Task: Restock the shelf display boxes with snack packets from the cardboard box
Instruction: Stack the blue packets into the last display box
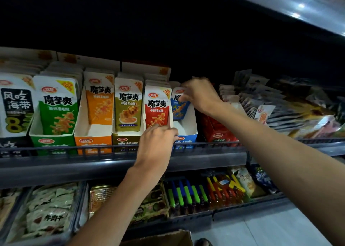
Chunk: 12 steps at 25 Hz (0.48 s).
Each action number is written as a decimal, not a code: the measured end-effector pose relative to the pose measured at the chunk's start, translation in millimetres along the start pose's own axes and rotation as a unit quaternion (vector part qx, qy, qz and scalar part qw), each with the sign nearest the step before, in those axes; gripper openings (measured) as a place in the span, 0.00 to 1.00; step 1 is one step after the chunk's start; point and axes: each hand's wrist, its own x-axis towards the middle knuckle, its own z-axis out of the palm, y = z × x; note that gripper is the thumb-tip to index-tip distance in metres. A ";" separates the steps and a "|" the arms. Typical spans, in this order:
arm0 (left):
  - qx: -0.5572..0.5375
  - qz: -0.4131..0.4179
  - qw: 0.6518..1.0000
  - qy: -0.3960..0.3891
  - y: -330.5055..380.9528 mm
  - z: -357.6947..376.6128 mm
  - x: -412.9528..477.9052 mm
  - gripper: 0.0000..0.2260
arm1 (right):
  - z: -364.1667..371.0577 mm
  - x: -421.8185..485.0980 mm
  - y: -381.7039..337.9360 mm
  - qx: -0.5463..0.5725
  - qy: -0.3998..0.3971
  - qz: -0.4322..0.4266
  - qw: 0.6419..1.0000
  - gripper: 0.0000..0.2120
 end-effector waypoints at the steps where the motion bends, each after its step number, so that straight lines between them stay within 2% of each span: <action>1: -0.004 -0.003 1.000 -0.001 -1.3 1.5 1.1 0.10 | 5.4 4.4 0.4 -0.023 -0.014 0.003 1.000 0.14; 6: -0.024 -0.006 1.000 -0.009 -2.8 4.9 2.6 0.11 | 21.1 22.2 4.5 -0.088 -0.012 0.012 0.996 0.20; 12: -0.017 -0.008 1.000 -0.011 -3.0 3.3 3.1 0.11 | 37.1 23.3 1.3 -0.214 0.089 -0.035 0.972 0.26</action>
